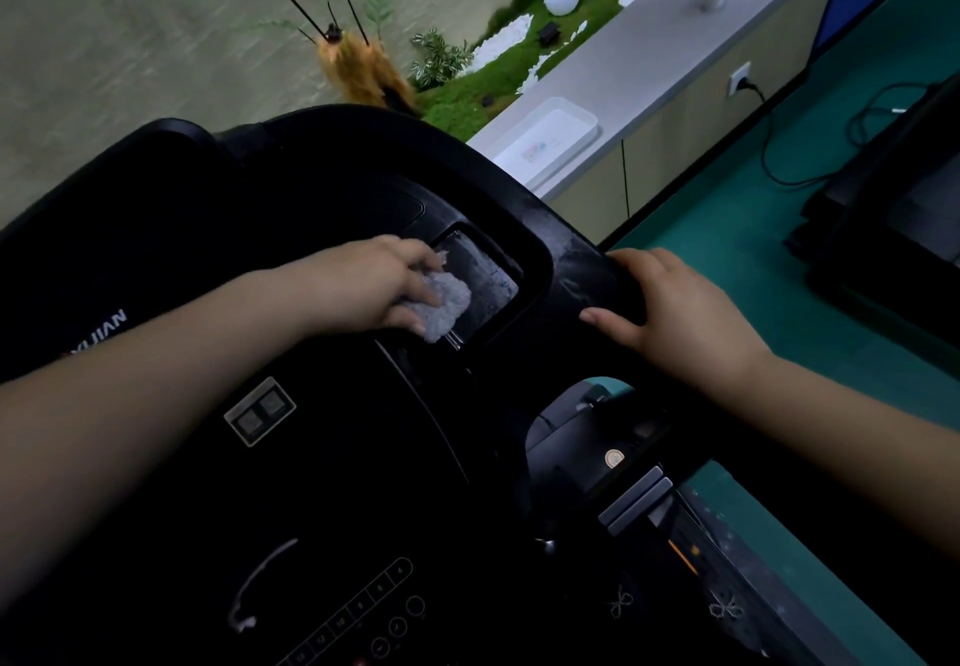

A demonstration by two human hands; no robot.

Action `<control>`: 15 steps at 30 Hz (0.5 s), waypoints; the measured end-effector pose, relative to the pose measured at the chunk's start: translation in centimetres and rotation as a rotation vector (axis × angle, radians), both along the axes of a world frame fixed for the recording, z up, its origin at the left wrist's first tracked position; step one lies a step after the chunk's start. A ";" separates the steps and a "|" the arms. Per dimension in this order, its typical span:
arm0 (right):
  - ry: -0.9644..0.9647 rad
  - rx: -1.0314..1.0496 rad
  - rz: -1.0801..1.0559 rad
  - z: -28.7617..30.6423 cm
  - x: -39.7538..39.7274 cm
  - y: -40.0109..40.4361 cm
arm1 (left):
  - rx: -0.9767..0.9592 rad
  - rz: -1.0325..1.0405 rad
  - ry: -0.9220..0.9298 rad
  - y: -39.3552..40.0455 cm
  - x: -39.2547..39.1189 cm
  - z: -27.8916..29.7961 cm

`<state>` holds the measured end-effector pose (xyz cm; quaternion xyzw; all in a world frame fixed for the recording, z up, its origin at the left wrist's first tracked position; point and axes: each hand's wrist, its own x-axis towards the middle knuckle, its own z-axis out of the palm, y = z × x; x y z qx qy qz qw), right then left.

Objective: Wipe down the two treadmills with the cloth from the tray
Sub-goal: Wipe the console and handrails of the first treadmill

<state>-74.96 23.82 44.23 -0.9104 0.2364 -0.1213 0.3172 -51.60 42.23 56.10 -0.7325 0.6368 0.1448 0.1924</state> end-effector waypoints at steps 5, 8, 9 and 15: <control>-0.003 -0.002 0.001 0.0 0.0 0.0 | 0.138 0.000 0.118 -1.2 -1.6 -2.5; -0.001 -0.001 0.002 -0.1 0.1 0.0 | 0.246 0.023 0.141 -1.9 -0.8 -2.3; -0.001 -0.001 0.002 -0.2 0.1 0.0 | 0.263 0.021 0.138 -2.1 -0.7 -2.2; -0.003 -0.018 -0.010 -0.3 0.2 0.0 | 0.004 -0.004 0.250 -2.4 -1.2 -3.6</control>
